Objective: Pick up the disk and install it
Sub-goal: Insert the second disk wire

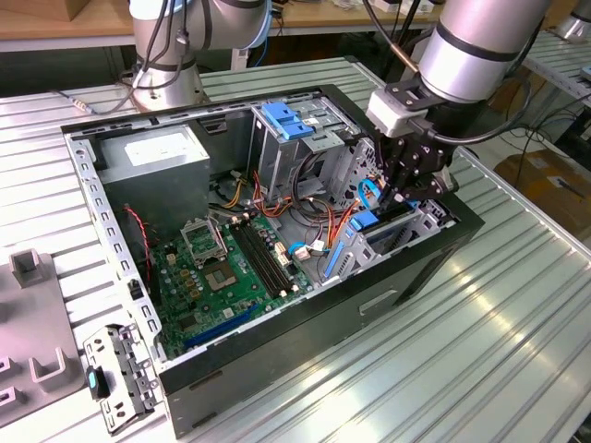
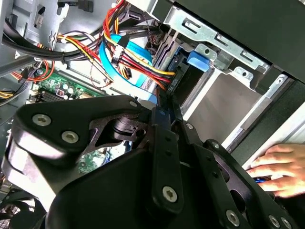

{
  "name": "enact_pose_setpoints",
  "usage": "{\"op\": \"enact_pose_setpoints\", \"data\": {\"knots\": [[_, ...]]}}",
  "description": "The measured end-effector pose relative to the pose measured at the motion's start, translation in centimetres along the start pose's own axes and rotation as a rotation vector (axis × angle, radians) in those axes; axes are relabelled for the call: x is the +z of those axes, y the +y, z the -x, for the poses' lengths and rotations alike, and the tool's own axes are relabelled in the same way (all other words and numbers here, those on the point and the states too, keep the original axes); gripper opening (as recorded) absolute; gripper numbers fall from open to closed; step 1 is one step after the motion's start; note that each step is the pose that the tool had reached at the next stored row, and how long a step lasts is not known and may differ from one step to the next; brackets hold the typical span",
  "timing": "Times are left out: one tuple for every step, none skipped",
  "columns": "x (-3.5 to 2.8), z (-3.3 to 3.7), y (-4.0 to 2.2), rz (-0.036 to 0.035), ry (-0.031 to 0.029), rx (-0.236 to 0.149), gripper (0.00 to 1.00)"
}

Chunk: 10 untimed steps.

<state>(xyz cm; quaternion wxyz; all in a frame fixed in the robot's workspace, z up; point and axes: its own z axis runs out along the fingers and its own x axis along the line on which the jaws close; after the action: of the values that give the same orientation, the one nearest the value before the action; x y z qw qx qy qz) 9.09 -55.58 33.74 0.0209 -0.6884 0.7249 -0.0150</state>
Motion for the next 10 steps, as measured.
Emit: {"op": "enact_pose_setpoints", "data": {"knots": [[0.01,0.0,0.0,0.0,-0.0002,0.0,0.16],[0.01,0.0,0.0,0.0,-0.0002,0.0,0.16],[0.01,0.0,0.0,0.0,-0.0005,0.0,0.16],[0.01,0.01,0.0,-0.0002,-0.0025,0.0,0.17],[-0.1,0.01,-0.01,-0.0002,-0.0024,0.0,0.24],[-0.56,0.01,-0.03,-0.0002,-0.0008,0.0,0.24],[-0.77,0.01,-0.04,-0.0002,-0.0014,0.0,0.24],[-1.29,0.01,-0.07,-0.0002,-0.0016,0.0,0.24],[-1.62,0.02,-0.09,-0.0002,-0.0012,0.0,0.24],[-1.83,0.02,-0.1,-0.0002,-0.0013,0.0,0.24]]}}
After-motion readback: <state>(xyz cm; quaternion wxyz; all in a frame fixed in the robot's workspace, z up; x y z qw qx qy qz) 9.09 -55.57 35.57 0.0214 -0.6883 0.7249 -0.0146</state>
